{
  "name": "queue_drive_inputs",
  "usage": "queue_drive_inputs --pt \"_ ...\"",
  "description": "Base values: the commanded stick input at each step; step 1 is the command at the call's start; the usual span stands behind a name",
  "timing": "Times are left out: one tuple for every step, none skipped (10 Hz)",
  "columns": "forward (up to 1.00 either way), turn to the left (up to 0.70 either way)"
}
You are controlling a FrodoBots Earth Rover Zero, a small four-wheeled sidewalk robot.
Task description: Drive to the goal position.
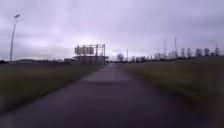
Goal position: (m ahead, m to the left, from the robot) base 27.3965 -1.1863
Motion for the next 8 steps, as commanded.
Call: queue_drive_inputs --pt "1.0 0.0" --pt "1.0 0.0" --pt "1.0 0.0" --pt "1.0 0.0" --pt "1.0 0.0" --pt "1.0 0.0" --pt "1.0 0.0" --pt "1.0 0.0"
